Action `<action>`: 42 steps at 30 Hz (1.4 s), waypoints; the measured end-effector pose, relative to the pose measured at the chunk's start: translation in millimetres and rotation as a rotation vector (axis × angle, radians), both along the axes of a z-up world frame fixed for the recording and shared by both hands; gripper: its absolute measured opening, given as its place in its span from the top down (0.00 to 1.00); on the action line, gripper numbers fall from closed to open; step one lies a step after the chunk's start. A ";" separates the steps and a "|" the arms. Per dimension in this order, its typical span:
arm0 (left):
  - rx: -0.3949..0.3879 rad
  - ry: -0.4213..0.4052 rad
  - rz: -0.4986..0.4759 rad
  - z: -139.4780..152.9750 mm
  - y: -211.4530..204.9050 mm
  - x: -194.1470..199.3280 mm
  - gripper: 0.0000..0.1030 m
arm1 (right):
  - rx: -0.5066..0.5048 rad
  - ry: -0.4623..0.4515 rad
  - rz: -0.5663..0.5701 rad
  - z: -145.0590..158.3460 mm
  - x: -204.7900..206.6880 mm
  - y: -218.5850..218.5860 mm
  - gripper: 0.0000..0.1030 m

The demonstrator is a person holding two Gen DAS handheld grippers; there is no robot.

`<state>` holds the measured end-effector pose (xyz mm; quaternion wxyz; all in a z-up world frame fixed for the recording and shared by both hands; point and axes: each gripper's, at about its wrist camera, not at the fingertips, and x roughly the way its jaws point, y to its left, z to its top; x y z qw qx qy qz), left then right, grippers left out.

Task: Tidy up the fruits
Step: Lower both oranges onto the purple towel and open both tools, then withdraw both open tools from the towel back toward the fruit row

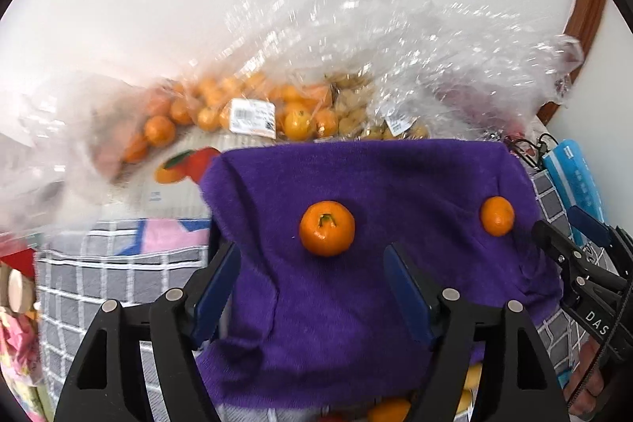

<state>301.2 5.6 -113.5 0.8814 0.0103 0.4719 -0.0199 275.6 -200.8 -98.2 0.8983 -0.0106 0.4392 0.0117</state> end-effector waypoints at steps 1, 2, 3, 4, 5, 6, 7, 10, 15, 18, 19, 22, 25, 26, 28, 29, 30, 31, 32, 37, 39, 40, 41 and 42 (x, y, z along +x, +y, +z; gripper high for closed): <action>0.003 -0.011 -0.006 6.7 5.8 -11.2 0.29 | 0.010 -0.010 -0.003 6.1 -7.5 -1.5 0.30; -0.001 -0.022 -0.015 11.8 7.4 -17.4 0.29 | 0.017 -0.022 -0.006 10.7 -14.0 -2.1 0.30; -0.009 -0.033 -0.020 18.4 9.3 -25.5 0.29 | 0.025 -0.038 -0.009 16.3 -21.3 -4.0 0.30; -0.012 -0.045 -0.016 22.7 9.5 -30.8 0.29 | 0.033 -0.055 -0.011 22.6 -29.5 -5.6 0.30; -0.012 -0.063 -0.008 29.5 10.7 -41.0 0.29 | 0.040 -0.076 -0.014 29.8 -39.4 -7.2 0.30; -0.015 -0.075 -0.005 33.4 11.1 -47.0 0.29 | 0.043 -0.091 -0.014 34.1 -45.9 -6.9 0.30; -0.022 -0.090 -0.002 38.7 12.3 -55.7 0.29 | 0.044 -0.104 -0.014 38.8 -53.6 -6.8 0.30; -0.045 -0.128 0.010 50.4 14.7 -77.2 0.29 | 0.020 -0.120 -0.021 49.1 -72.0 -4.4 0.30; -0.070 -0.170 0.023 61.8 18.8 -108.4 0.29 | 0.011 -0.142 -0.030 62.3 -105.8 -1.8 0.30; -0.088 -0.194 0.025 67.7 22.7 -125.2 0.29 | -0.003 -0.155 -0.026 67.1 -122.8 2.1 0.30; -0.089 -0.200 0.026 69.0 23.3 -129.8 0.29 | -0.006 -0.160 -0.024 68.2 -128.0 2.7 0.30; -0.079 -0.220 0.016 73.2 23.7 -143.7 0.29 | 0.002 -0.162 -0.012 70.5 -142.5 5.4 0.30; -0.070 -0.232 0.011 75.3 23.9 -157.7 0.29 | 0.016 -0.169 -0.016 71.2 -154.3 6.3 0.30; -0.068 -0.233 0.014 74.7 24.3 -161.3 0.29 | 0.025 -0.168 -0.015 70.8 -157.8 6.2 0.30; -0.061 -0.234 0.022 73.3 25.1 -168.4 0.29 | 0.038 -0.169 -0.018 69.4 -164.3 5.7 0.30; -0.060 -0.237 0.025 73.0 25.3 -171.2 0.29 | 0.042 -0.167 -0.020 68.5 -166.4 5.3 0.30; -0.064 -0.237 0.029 71.7 26.5 -174.6 0.29 | 0.047 -0.162 -0.019 67.0 -168.7 5.0 0.30; -0.069 -0.235 0.031 70.4 27.6 -177.5 0.29 | 0.049 -0.155 -0.018 65.7 -169.9 5.0 0.30; -0.075 -0.231 0.033 68.7 28.5 -180.0 0.29 | 0.049 -0.151 -0.017 64.0 -171.2 5.0 0.30; -0.080 -0.213 0.041 57.1 32.6 -188.6 0.29 | 0.043 -0.128 -0.010 52.2 -179.1 8.4 0.30; -0.075 -0.204 0.050 52.3 34.6 -190.8 0.29 | 0.041 -0.128 -0.008 47.8 -181.9 10.3 0.30; -0.076 -0.202 0.052 50.2 35.9 -191.8 0.29 | 0.036 -0.130 -0.004 45.7 -183.2 11.7 0.30; -0.077 -0.202 0.054 48.0 36.8 -192.5 0.29 | 0.031 -0.131 0.003 43.0 -183.9 13.4 0.30; -0.076 -0.199 0.058 45.6 37.9 -192.8 0.29 | 0.029 -0.131 0.010 41.3 -184.1 14.9 0.30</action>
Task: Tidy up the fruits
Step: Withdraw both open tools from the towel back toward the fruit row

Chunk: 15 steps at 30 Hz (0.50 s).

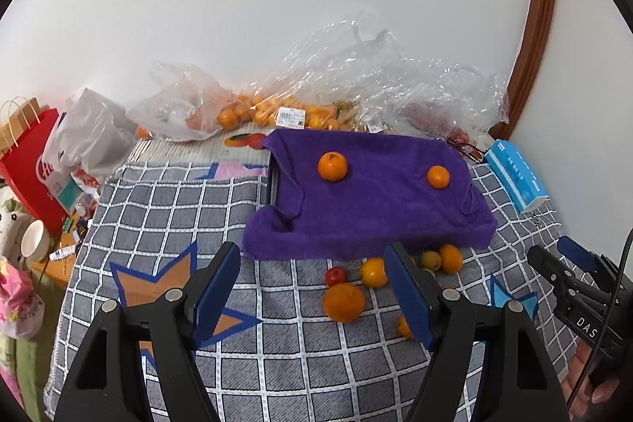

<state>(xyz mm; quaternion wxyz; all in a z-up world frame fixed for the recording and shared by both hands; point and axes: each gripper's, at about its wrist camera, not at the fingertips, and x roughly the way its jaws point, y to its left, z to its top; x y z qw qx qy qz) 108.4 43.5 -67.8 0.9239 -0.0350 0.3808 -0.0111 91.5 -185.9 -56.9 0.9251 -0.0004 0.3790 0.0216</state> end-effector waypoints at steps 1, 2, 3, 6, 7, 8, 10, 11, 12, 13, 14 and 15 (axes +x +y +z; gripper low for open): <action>0.001 0.003 0.006 -2.5 1.4 -0.1 0.29 | -0.001 0.000 0.005 -1.4 0.2 1.3 0.30; 0.000 0.005 0.011 -4.6 2.8 0.1 0.29 | -0.002 0.001 0.011 -3.7 0.6 2.5 0.30; -0.004 0.011 0.020 -8.2 5.3 0.8 0.29 | -0.003 0.005 0.016 -6.5 1.7 3.4 0.30; -0.022 0.031 0.038 -17.5 12.6 3.5 0.29 | 0.000 0.026 0.026 -16.0 6.2 5.1 0.35; -0.024 0.042 0.045 -22.2 15.5 5.1 0.29 | -0.002 0.033 0.029 -20.3 7.8 5.9 0.37; -0.024 0.053 0.050 -25.9 17.5 6.5 0.29 | -0.005 0.039 0.029 -24.9 9.9 6.8 0.39; -0.027 0.075 0.060 -35.1 22.8 10.5 0.29 | -0.003 0.058 0.037 -36.0 15.5 7.8 0.45; -0.027 0.086 0.064 -39.5 25.3 12.2 0.29 | 0.001 0.067 0.039 -40.3 17.7 7.6 0.50; -0.026 0.096 0.067 -43.7 28.0 14.0 0.29 | 0.008 0.081 0.043 -46.6 21.6 7.9 0.51; -0.024 0.103 0.071 -48.0 31.2 15.7 0.29 | 0.011 0.090 0.046 -51.3 24.3 8.2 0.55; -0.021 0.107 0.072 -50.1 32.4 16.3 0.29 | 0.013 0.100 0.052 -57.1 28.0 8.9 0.58; -0.017 0.112 0.073 -53.8 34.6 17.5 0.29 | 0.013 0.110 0.058 -62.5 31.2 9.7 0.60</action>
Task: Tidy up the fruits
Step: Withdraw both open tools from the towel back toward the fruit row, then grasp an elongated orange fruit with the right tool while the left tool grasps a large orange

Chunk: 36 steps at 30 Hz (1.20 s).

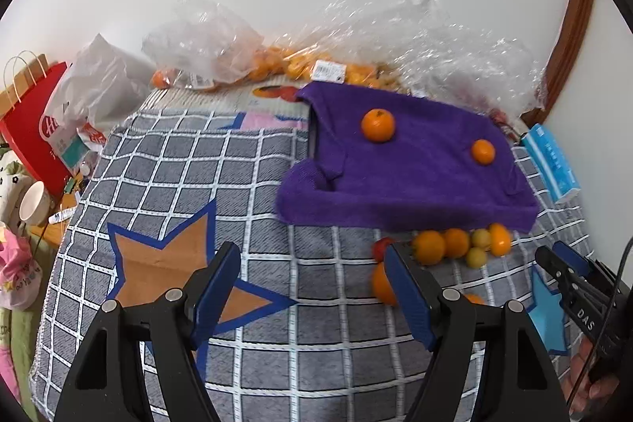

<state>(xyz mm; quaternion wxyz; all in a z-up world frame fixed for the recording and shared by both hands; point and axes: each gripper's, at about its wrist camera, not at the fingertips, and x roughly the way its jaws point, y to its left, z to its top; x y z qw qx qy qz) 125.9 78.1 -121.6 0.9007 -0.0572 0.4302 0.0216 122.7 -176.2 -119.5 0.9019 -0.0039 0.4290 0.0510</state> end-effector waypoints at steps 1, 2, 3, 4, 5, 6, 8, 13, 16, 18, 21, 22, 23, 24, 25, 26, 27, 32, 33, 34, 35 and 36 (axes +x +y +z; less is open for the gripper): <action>0.005 0.006 0.000 -4.0 1.9 1.3 0.29 | 0.000 0.009 0.006 -4.6 2.9 0.7 0.62; 0.009 0.012 -0.001 -6.7 3.1 2.6 0.29 | 0.000 0.019 0.011 -9.8 6.6 1.8 0.63; 0.012 0.022 -0.001 -10.8 4.5 4.6 0.29 | 0.001 0.026 0.016 -14.2 10.1 3.1 0.63; 0.012 0.033 0.000 -14.8 6.0 6.6 0.29 | 0.004 0.031 0.021 -17.9 13.9 4.5 0.64; 0.010 0.040 0.001 -16.9 7.1 8.5 0.29 | 0.005 0.035 0.025 -20.2 16.2 4.9 0.64; 0.008 0.048 0.002 -19.7 8.0 10.2 0.29 | 0.006 0.039 0.027 -23.2 19.7 5.7 0.64; 0.006 0.057 0.002 -23.4 8.9 13.0 0.29 | 0.012 0.043 0.023 -28.3 26.3 5.9 0.64; 0.001 0.059 -0.007 -24.7 7.2 16.1 0.29 | 0.023 0.071 0.030 -41.5 40.3 2.4 0.70; -0.006 0.053 -0.014 -24.4 5.7 16.3 0.29 | 0.029 0.069 0.045 -43.8 40.2 0.4 0.72; -0.014 0.053 -0.020 -24.6 4.5 17.0 0.29 | 0.012 0.075 0.048 -42.9 37.4 -1.2 0.72; -0.022 0.051 -0.031 -24.8 1.4 18.4 0.29 | -0.005 0.079 0.045 -37.6 27.2 -8.6 0.72; -0.024 0.051 -0.034 -24.9 0.3 19.2 0.29 | -0.007 0.086 0.047 -37.3 23.6 -11.3 0.72; -0.027 0.051 -0.037 -25.2 -0.4 19.8 0.29 | -0.011 0.093 0.048 -37.5 21.8 -12.6 0.72; -0.030 0.053 -0.040 -25.9 -1.5 20.4 0.29 | -0.013 0.098 0.051 -37.9 19.7 -13.9 0.72; -0.033 0.054 -0.043 -26.6 -2.3 21.0 0.29 | -0.011 0.099 0.054 -38.6 18.4 -14.8 0.72; -0.037 0.056 -0.046 -27.6 -3.1 21.6 0.29 | -0.011 0.097 0.054 -39.1 17.9 -15.3 0.71; -0.038 0.059 -0.047 -28.4 -3.5 22.2 0.29 | -0.009 0.102 0.055 -40.0 18.4 -15.4 0.70; -0.047 0.073 -0.056 -33.0 -4.3 23.9 0.29 | -0.006 0.113 0.064 -46.4 26.6 -11.9 0.63; -0.049 0.074 -0.060 -33.6 -4.6 23.5 0.29 | -0.011 0.113 0.066 -48.2 28.5 -10.7 0.62; -0.053 0.070 -0.066 -33.9 -5.3 22.5 0.29 | -0.011 0.113 0.068 -49.6 29.4 -10.1 0.62; -0.058 0.068 -0.072 -33.9 -5.8 22.1 0.29 | -0.012 0.115 0.072 -51.5 31.0 -8.9 0.62; -0.065 0.068 -0.085 -34.3 -7.5 21.5 0.29 | -0.006 0.115 0.078 -53.0 32.1 -8.2 0.63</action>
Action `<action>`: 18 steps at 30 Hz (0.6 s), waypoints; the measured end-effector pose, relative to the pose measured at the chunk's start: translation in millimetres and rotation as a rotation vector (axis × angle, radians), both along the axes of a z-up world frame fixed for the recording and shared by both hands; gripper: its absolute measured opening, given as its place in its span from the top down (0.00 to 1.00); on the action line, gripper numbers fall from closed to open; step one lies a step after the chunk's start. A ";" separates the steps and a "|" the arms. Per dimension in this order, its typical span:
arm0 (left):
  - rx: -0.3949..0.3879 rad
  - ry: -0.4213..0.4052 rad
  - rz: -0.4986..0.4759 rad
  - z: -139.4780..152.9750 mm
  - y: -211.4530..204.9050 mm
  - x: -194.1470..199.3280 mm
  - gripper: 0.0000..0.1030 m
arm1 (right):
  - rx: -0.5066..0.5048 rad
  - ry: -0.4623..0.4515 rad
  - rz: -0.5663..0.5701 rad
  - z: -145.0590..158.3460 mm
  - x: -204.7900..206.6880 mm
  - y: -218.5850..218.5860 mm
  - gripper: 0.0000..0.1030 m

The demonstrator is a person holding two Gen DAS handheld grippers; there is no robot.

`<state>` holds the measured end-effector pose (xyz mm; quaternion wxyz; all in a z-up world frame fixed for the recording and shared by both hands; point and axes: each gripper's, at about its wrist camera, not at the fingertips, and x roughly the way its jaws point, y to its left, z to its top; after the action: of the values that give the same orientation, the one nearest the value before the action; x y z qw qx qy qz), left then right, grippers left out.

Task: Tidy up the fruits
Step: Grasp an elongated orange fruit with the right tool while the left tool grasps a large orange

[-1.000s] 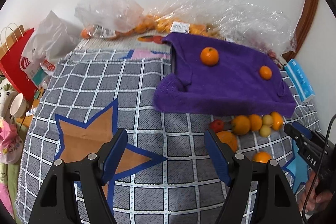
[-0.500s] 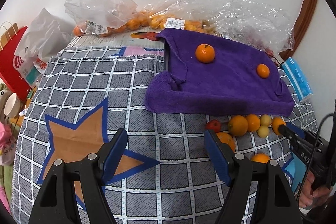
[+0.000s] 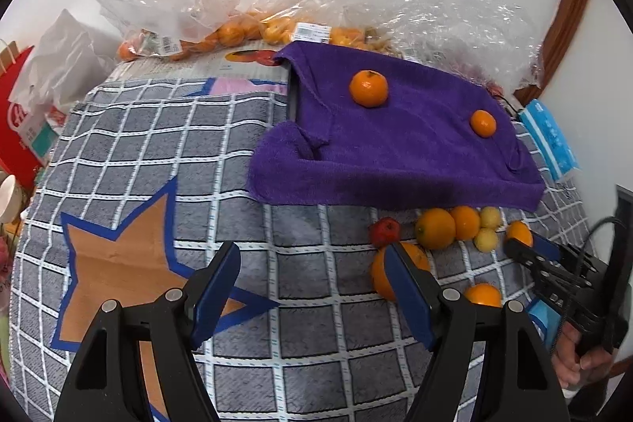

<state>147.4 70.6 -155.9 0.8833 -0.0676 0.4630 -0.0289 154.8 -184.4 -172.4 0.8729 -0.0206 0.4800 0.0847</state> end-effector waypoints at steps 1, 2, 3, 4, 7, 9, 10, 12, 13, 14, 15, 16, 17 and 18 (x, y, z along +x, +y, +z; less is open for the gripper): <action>-0.005 0.002 -0.017 -0.6 -3.0 -0.4 0.29 | 0.005 -0.002 0.002 -0.6 0.3 0.2 0.65; -0.006 0.001 -0.031 -1.2 -6.4 -0.8 0.29 | 0.005 -0.006 0.002 -0.6 0.3 0.2 0.65; -0.007 0.001 -0.043 -2.1 -10.4 -1.1 0.29 | 0.003 -0.008 0.003 -0.3 -0.2 0.2 0.65; -0.009 0.003 -0.056 -3.2 -14.2 -1.2 0.29 | 0.000 -0.009 0.002 0.2 -1.4 -0.6 0.65; -0.019 0.020 -0.089 -8.9 -26.1 0.4 0.29 | -0.007 -0.018 -0.012 4.5 -6.9 -5.8 0.65; -0.021 0.032 -0.104 -13.5 -33.1 3.0 0.29 | -0.009 -0.024 -0.024 8.0 -12.1 -12.1 0.65; -0.021 0.036 -0.107 -15.5 -35.3 2.9 0.29 | -0.011 -0.026 -0.032 9.6 -14.8 -15.7 0.65; -0.023 0.052 -0.115 -20.7 -41.5 5.3 0.30 | -0.015 -0.028 -0.048 11.8 -19.9 -21.8 0.65; -0.023 0.060 -0.119 -23.1 -44.2 6.2 0.30 | -0.017 -0.027 -0.054 12.2 -22.2 -24.5 0.65; -0.022 0.068 -0.122 -26.2 -47.5 7.3 0.30 | -0.019 -0.026 -0.061 12.4 -24.6 -27.2 0.65; -0.018 0.075 -0.124 -28.6 -50.3 8.2 0.30 | -0.022 -0.026 -0.065 12.6 -26.4 -29.0 0.65; -0.014 0.082 -0.125 -30.5 -52.6 9.3 0.30 | -0.027 -0.026 -0.074 12.8 -29.1 -31.4 0.65; -0.009 0.085 -0.125 -32.1 -54.5 10.1 0.30 | -0.030 -0.027 -0.080 12.8 -30.4 -32.7 0.65; 0.004 0.089 -0.125 -33.7 -57.1 11.0 0.30 | -0.028 -0.026 -0.085 13.0 -32.0 -35.2 0.65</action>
<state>158.4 13.5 -189.6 0.8584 -0.0382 0.5052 -0.0799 122.7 -219.6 -159.4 0.8815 -0.0137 0.4702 0.0407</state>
